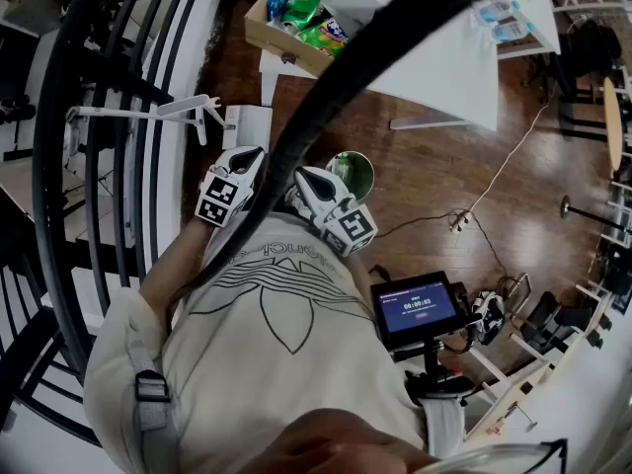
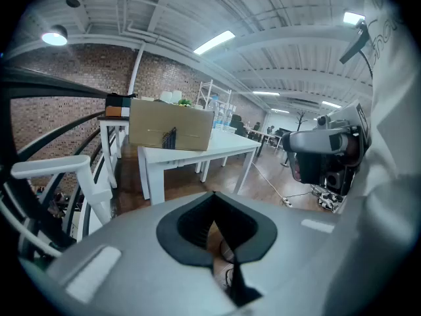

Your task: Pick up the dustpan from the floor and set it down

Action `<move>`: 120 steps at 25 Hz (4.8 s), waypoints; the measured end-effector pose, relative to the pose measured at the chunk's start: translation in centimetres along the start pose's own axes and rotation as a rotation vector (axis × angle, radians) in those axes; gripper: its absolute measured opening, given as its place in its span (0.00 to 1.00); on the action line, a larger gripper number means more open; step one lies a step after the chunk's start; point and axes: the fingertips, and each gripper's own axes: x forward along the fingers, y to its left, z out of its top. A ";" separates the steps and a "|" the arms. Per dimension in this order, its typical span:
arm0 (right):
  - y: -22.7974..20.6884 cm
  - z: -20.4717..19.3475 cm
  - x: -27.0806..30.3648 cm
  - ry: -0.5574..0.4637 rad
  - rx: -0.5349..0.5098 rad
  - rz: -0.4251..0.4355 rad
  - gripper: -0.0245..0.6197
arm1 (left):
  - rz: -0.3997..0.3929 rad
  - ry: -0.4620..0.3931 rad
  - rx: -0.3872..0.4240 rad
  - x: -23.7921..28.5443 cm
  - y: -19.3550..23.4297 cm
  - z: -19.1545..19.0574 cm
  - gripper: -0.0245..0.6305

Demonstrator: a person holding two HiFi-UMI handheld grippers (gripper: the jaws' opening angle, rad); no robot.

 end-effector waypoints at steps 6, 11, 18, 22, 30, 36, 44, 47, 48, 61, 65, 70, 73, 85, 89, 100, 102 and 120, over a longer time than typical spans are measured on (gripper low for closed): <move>1.4 -0.1 1.7 0.043 0.053 0.015 0.04 | 0.063 -0.074 0.007 -0.8 4.2 0.2 0.07; 1.6 -1.1 2.3 0.053 0.063 0.024 0.04 | 0.184 -0.073 -0.059 -0.2 8.0 -0.8 0.83; 2.0 -2.4 2.4 0.106 0.098 0.006 0.04 | 0.376 -0.024 -0.081 0.6 15.7 -3.4 0.87; 2.4 -4.1 2.2 0.149 0.132 -0.014 0.04 | 0.401 -0.042 -0.045 2.3 19.1 -3.9 0.88; 2.6 -8.3 2.6 0.215 0.196 -0.039 0.04 | 0.375 0.025 -0.021 4.7 22.2 -5.8 0.20; 3.0 -7.9 3.1 0.192 0.182 -0.030 0.04 | 0.385 0.039 -0.039 2.6 21.8 -5.7 0.20; 0.4 -1.0 3.2 0.018 0.076 -0.070 0.04 | 0.383 -0.025 0.042 -2.3 17.6 1.5 0.20; -0.8 0.9 2.1 -0.013 0.005 -0.098 0.04 | 0.382 -0.033 0.056 -3.9 15.3 3.5 0.19; -1.1 1.1 1.7 -0.016 -0.013 -0.108 0.04 | 0.381 -0.030 0.054 -4.3 14.6 3.9 0.19; -1.7 3.4 -0.5 -0.121 -0.086 -0.131 0.04 | 0.347 -0.037 0.033 -6.9 7.5 4.8 0.19; -1.7 3.3 -0.5 -0.125 -0.087 -0.120 0.04 | 0.320 -0.033 0.035 -6.4 6.4 4.9 0.19; -1.5 3.3 -0.7 -0.125 -0.071 -0.122 0.04 | 0.294 -0.029 0.044 -5.7 5.6 5.0 0.19; -1.5 2.8 -1.3 -0.119 -0.061 -0.132 0.04 | 0.283 -0.017 0.041 -5.4 5.2 4.4 0.19; -2.2 2.3 -1.1 -0.110 -0.051 -0.155 0.04 | 0.273 0.023 0.059 -4.1 6.8 3.3 0.19; -2.3 2.3 -1.3 -0.103 -0.040 -0.167 0.04 | 0.278 0.018 0.055 -4.0 7.6 3.6 0.19; -1.8 1.5 -1.6 -0.067 -0.015 -0.178 0.04 | 0.322 0.060 0.013 -2.3 12.1 2.4 0.19; -1.7 1.2 -1.8 -0.050 -0.007 -0.182 0.04 | 0.327 0.072 0.010 -1.7 13.2 1.9 0.19; 1.8 -4.1 -4.3 0.146 0.114 -0.185 0.04 | 0.403 0.031 -0.015 3.7 21.8 -1.2 0.20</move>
